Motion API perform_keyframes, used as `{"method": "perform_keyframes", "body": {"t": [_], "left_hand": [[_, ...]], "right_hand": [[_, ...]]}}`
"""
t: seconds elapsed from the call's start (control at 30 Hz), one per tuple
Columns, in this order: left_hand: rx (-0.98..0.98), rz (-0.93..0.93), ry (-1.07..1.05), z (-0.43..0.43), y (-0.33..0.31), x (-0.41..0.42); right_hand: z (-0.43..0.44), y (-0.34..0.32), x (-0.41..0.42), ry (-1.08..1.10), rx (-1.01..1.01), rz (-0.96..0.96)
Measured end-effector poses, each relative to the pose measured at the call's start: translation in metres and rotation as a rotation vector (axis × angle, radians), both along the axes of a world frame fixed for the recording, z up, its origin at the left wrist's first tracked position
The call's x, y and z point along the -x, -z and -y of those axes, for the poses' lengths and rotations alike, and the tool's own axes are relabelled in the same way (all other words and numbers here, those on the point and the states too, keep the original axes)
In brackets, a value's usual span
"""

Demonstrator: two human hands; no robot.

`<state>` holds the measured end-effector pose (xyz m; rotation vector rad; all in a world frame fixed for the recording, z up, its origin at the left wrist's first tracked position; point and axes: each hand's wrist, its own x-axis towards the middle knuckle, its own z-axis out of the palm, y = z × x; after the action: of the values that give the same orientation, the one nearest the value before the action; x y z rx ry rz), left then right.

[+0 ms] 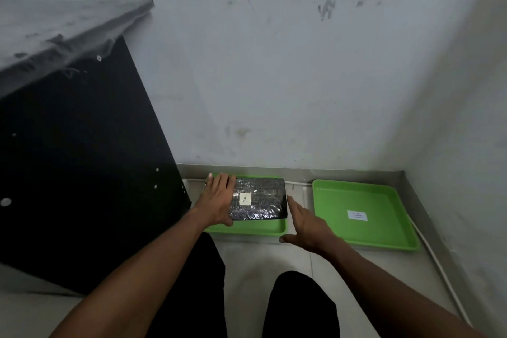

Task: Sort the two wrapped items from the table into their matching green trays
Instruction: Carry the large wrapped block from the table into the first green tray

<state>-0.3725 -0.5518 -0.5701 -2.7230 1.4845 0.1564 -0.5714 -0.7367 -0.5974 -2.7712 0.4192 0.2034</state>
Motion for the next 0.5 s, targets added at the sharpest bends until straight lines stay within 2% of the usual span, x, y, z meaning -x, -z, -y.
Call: {"method": "perform_keyframes", "body": {"t": [0.27, 0.5], "left_hand": [[0.008, -0.038, -0.002, 0.027, 0.002, -0.031], [-0.031, -0.1, -0.021, 0.057, 0.05, -0.094]], "right_hand": [[0.016, 0.015, -0.021, 0.03, -0.066, 0.015], [0.024, 0.062, -0.061, 0.11, -0.177, -0.013]]}}
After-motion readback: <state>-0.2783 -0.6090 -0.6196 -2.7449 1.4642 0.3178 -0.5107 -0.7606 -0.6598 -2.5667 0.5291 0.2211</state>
